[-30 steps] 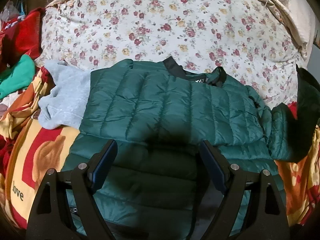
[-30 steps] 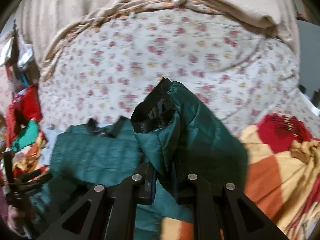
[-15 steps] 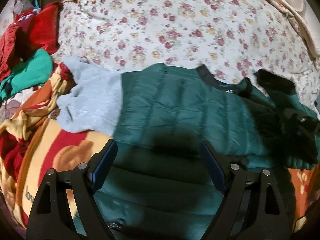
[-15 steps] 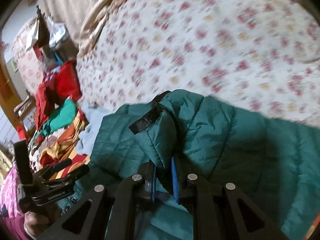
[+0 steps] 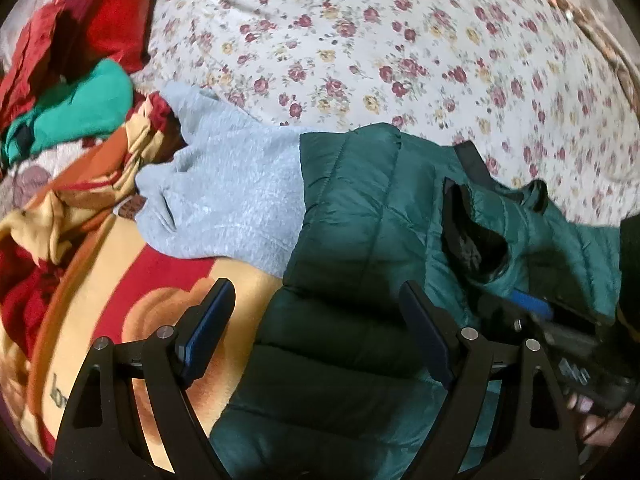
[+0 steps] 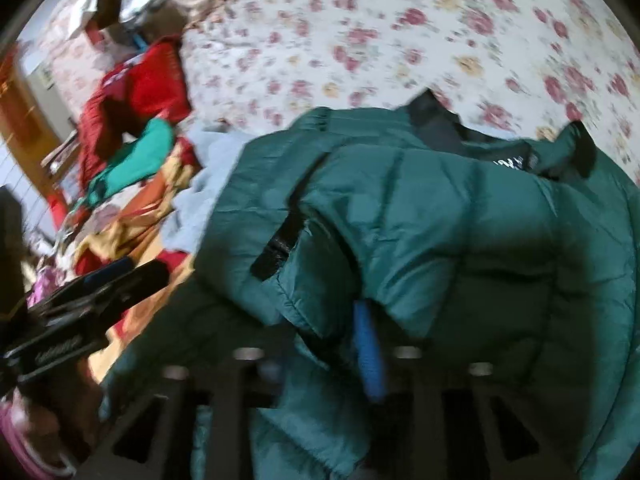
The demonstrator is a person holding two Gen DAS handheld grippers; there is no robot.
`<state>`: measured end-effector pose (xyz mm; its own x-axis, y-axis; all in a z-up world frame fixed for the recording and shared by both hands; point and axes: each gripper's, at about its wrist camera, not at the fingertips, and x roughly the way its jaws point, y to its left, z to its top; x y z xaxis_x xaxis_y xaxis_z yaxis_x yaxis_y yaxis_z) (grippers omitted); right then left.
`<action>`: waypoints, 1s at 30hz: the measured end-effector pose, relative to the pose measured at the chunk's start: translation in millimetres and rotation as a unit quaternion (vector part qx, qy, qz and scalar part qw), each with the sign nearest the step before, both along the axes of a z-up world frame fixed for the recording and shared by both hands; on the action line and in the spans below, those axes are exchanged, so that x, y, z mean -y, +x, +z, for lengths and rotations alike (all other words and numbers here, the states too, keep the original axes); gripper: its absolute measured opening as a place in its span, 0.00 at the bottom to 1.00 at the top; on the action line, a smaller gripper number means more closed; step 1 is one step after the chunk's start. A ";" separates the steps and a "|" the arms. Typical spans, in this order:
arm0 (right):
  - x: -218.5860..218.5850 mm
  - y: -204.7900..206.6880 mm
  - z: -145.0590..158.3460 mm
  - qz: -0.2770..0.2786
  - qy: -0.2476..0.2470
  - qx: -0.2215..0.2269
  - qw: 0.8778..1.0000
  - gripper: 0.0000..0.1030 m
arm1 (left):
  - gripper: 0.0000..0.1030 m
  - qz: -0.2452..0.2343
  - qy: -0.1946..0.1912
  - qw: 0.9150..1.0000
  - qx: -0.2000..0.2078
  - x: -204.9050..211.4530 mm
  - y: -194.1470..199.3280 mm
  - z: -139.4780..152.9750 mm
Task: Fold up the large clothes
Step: 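Fold the held sleeve side across the jacket back with the right tool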
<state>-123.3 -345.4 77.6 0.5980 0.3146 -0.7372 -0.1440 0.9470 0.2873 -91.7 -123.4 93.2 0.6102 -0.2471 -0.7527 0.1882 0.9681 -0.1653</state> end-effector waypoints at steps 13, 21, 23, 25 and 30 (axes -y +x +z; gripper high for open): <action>55.1 -89.1 57.9 -0.046 -0.026 0.065 0.996 0.69 | 0.82 -0.017 -0.030 0.999 0.001 17.8 -11.4 14.8; 116.1 -142.1 80.3 -0.115 -0.039 0.096 0.988 0.70 | 0.82 -0.053 -0.030 0.998 -0.018 69.2 5.5 11.5; 130.1 -150.9 78.5 -0.132 -0.047 0.094 0.986 0.71 | 0.82 -0.062 -0.021 0.998 -0.023 84.3 11.3 6.3; 143.5 -157.8 75.5 -0.151 -0.047 0.090 0.983 0.71 | 0.82 -0.073 -0.005 0.997 -0.028 100.2 17.3 -0.8; 182.9 -167.0 53.9 -0.211 -0.023 0.062 0.975 0.71 | 0.16 -0.099 0.037 0.994 -0.016 127.3 27.3 -5.4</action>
